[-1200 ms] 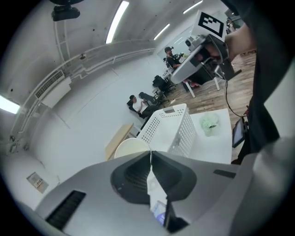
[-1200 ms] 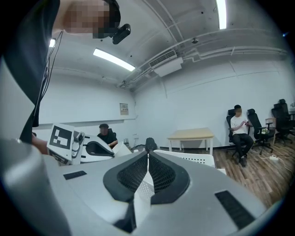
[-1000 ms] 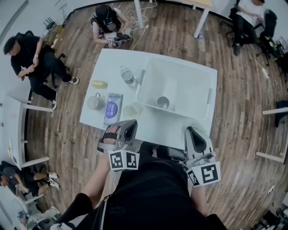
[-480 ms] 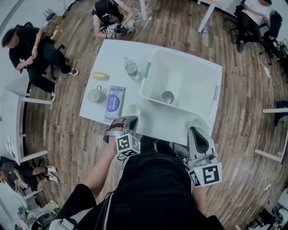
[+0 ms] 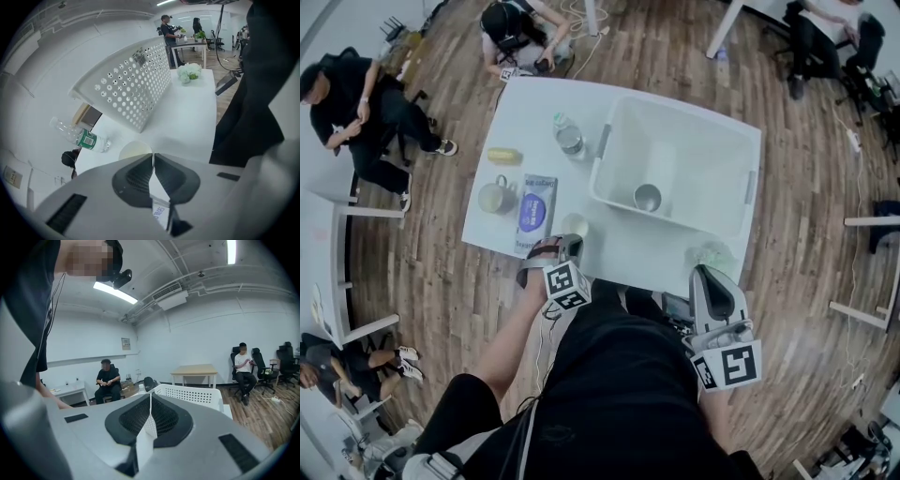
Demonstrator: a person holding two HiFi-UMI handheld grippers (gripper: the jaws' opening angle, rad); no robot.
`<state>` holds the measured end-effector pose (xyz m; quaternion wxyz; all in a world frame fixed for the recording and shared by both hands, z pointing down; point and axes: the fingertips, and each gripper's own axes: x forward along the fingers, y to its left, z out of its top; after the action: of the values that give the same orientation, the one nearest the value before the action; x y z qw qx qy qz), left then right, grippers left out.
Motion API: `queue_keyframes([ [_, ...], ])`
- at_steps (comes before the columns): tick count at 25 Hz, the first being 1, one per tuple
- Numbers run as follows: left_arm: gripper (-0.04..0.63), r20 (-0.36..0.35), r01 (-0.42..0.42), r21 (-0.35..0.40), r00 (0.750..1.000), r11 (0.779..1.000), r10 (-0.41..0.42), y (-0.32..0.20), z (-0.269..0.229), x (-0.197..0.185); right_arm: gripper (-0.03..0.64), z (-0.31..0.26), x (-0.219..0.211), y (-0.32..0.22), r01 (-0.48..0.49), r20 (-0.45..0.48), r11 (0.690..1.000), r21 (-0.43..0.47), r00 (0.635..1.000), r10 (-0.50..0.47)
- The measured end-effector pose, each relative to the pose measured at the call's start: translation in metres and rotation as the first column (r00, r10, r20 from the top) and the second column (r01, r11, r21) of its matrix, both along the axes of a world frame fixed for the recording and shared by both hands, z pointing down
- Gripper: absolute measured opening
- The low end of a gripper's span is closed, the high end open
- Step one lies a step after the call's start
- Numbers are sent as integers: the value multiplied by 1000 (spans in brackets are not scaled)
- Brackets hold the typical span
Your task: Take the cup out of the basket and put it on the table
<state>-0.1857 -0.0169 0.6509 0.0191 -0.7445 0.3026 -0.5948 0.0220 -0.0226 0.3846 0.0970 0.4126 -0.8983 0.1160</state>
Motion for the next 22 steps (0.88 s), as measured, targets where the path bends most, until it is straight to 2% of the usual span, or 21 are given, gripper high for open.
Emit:
queue_keyframes([
  [3,25,-23,14,-32,1000,999,-15,1,7,0,26,2,1,0,-8,3,1000,-4,1000,8],
  [5,58,-34,16,-45,999,999,-17,2,8,1,26,2,2,0,-16,4,1000,-6,1000,16],
  [9,92,-44,8,-45,999,999,-10,5,4,2,26,1,4,0,-30,7,1000,-6,1000,30],
  [13,92,-64,17,-43,998,999,-20,11,1,4,26,2,4,2,-32,13,999,-5,999,32],
  [18,91,-88,33,1,996,999,-33,4,-20,4,26,3,2,3,-29,19,1000,-7,999,29],
  [22,70,-128,55,84,991,995,-44,-9,-51,4,26,4,0,1,-29,24,1000,-4,999,29],
])
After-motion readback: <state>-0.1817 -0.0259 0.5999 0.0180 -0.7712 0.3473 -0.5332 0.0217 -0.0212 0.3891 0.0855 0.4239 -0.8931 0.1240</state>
